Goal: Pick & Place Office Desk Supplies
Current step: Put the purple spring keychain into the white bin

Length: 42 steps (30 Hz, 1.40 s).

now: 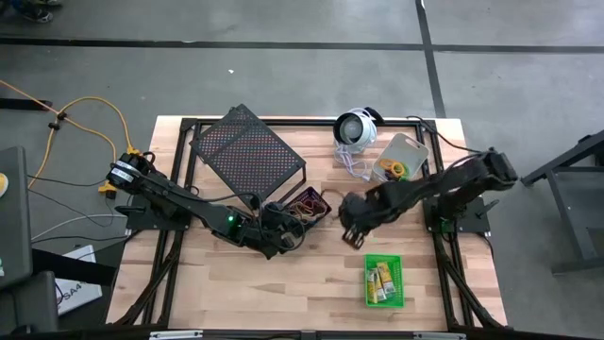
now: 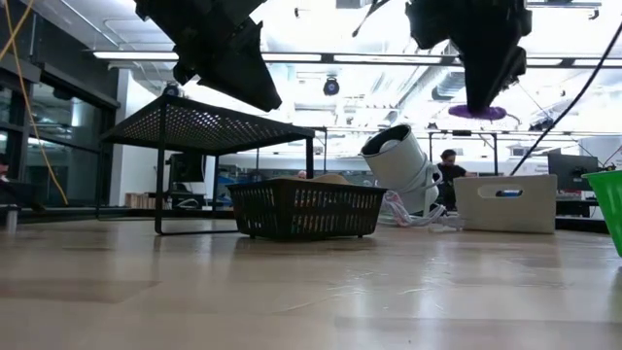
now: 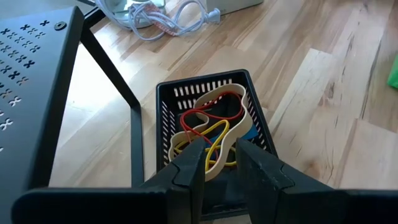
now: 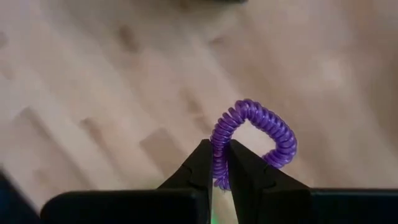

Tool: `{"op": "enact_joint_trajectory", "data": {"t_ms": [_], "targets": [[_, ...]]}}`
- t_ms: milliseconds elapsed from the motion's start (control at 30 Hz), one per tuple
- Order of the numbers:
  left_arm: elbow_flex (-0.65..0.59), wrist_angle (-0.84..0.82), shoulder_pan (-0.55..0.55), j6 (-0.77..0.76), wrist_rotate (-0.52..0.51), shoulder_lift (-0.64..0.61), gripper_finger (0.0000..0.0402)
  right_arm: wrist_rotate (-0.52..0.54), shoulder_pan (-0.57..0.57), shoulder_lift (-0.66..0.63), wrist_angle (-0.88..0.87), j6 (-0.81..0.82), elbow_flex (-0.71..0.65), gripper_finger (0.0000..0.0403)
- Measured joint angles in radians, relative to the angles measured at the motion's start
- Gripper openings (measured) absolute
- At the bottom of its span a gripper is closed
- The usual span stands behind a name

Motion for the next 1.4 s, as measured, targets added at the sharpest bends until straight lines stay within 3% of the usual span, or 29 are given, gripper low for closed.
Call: {"op": "enact_joint_trajectory", "data": {"t_ms": [333,600,833,1033,1400], "targets": [[0.000,0.020,0.000,0.000,0.000,0.000,0.0084,0.042,-0.248,-0.123,-0.197,-0.194,0.000,0.0026],[0.000,0.036,0.000,0.000,0.000,0.000,0.0084,0.019,-0.512,-0.127,-0.223,-0.368,0.000,0.0026],[0.000,0.052,0.000,0.000,0.000,0.000,0.0084,0.019,-0.697,-0.127,-0.269,-0.422,-0.006,0.0026],[0.000,0.055,0.000,0.000,0.000,0.000,0.0084,0.019,-0.807,-0.127,-0.261,-0.436,-0.099,0.0026],[0.000,0.078,0.000,0.000,0.000,0.000,0.0084,0.004,-0.950,-0.127,-0.035,-0.511,-0.340,0.0026]]}}
